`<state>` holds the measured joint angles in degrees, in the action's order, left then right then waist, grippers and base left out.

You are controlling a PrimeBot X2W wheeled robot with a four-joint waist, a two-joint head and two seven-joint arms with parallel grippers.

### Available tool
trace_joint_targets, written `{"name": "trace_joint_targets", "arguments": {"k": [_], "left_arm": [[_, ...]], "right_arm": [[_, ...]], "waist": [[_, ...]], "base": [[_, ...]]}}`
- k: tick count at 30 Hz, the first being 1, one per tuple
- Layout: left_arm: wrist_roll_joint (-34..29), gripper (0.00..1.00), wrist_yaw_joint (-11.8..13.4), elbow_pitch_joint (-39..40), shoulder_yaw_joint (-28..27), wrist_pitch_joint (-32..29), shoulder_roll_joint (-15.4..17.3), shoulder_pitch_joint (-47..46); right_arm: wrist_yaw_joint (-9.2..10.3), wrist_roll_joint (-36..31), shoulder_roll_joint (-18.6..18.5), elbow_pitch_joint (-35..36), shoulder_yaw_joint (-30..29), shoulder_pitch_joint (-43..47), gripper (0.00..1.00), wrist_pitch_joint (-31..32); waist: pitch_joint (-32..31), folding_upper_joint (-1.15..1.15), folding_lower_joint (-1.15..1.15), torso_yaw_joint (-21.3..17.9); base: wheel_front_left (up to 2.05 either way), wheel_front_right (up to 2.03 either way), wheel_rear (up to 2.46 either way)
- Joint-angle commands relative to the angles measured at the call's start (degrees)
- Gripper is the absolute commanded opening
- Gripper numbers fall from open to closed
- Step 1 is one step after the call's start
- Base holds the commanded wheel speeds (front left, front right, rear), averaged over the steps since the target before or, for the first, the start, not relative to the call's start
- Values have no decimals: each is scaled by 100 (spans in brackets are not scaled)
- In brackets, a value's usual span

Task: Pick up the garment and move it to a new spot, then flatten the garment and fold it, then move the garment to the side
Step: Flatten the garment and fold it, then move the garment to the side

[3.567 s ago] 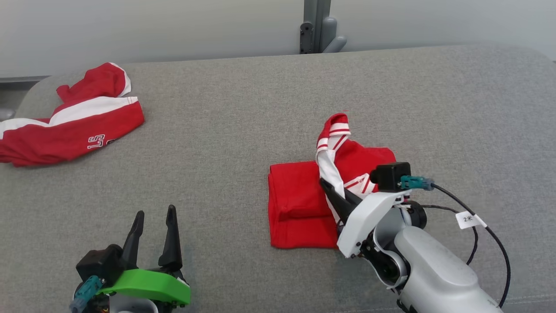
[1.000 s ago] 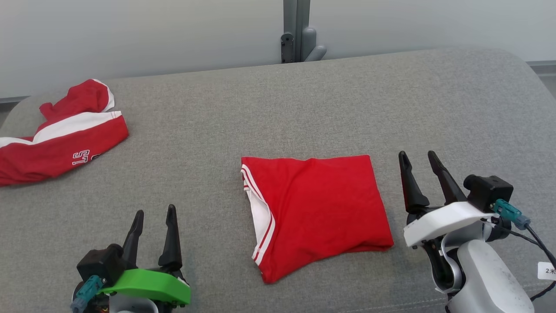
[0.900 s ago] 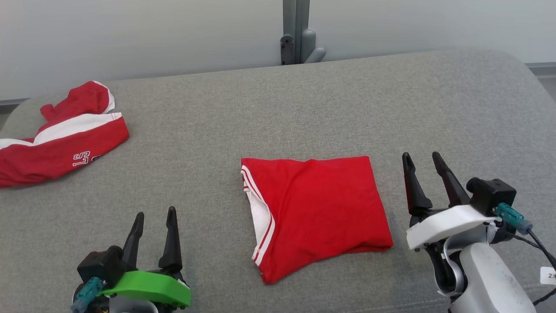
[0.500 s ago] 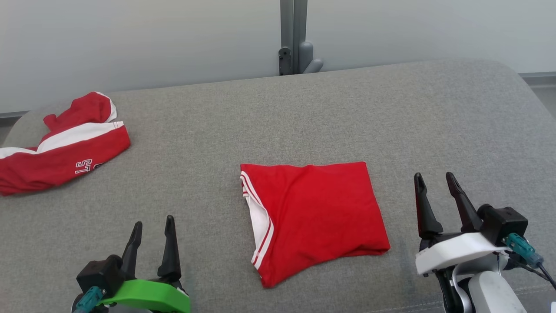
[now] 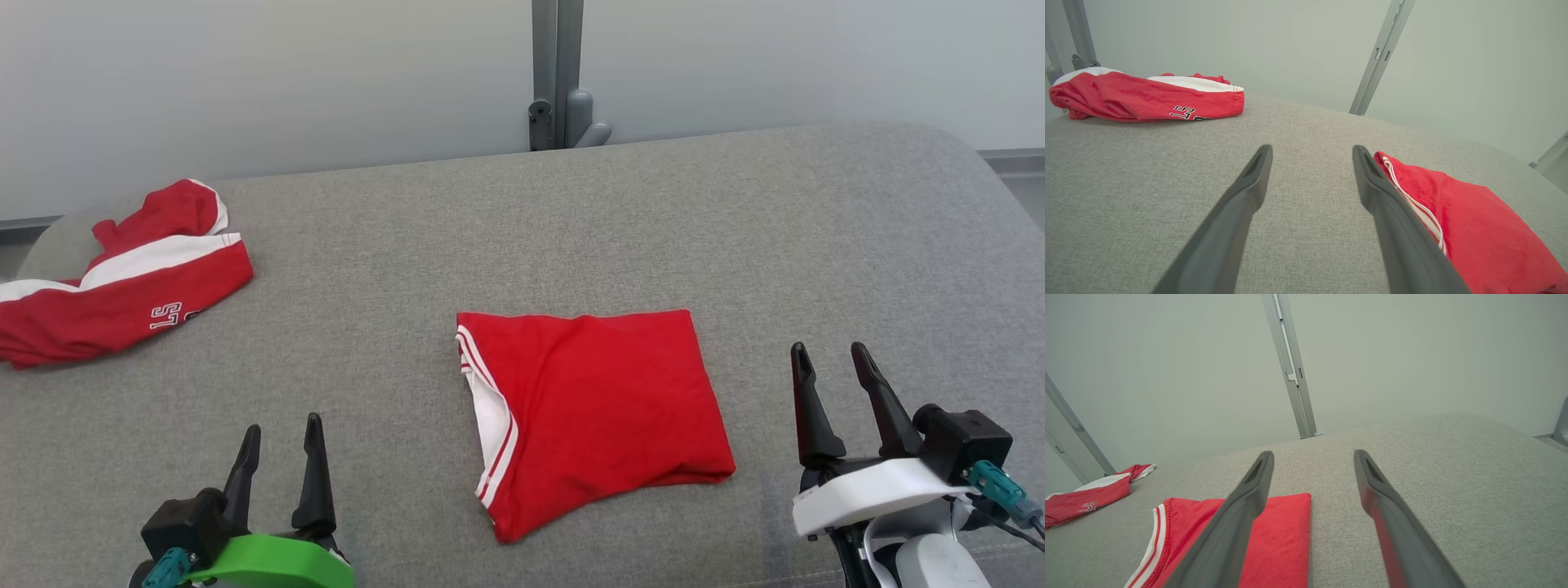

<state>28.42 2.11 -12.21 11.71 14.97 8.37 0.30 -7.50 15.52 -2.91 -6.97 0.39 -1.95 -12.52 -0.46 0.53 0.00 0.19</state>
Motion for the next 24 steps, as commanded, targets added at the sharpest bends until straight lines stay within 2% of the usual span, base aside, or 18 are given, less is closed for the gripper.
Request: {"name": "trace_joint_targets", "arguments": {"k": [1, 16, 24], "left_arm": [[-47, 100, 28, 16, -18, 27, 36, 63], [-100, 100, 8, 26, -62, 26, 22, 34], [-121, 100, -30, 42, -58, 24, -9, -115]], "right_arm": [[2, 23, -1, 39, -16, 62, 100, 23], [2, 47, -1, -68, -141, 18, 100, 54], [2, -129, -13, -682, -189, -385, 100, 330]], "waist": [[2, -53, 0, 7], [51, -53, 0, 74], [242, -53, 0, 188]], "base": [[0, 0, 0], [0, 0, 0], [0, 0, 0]]}}
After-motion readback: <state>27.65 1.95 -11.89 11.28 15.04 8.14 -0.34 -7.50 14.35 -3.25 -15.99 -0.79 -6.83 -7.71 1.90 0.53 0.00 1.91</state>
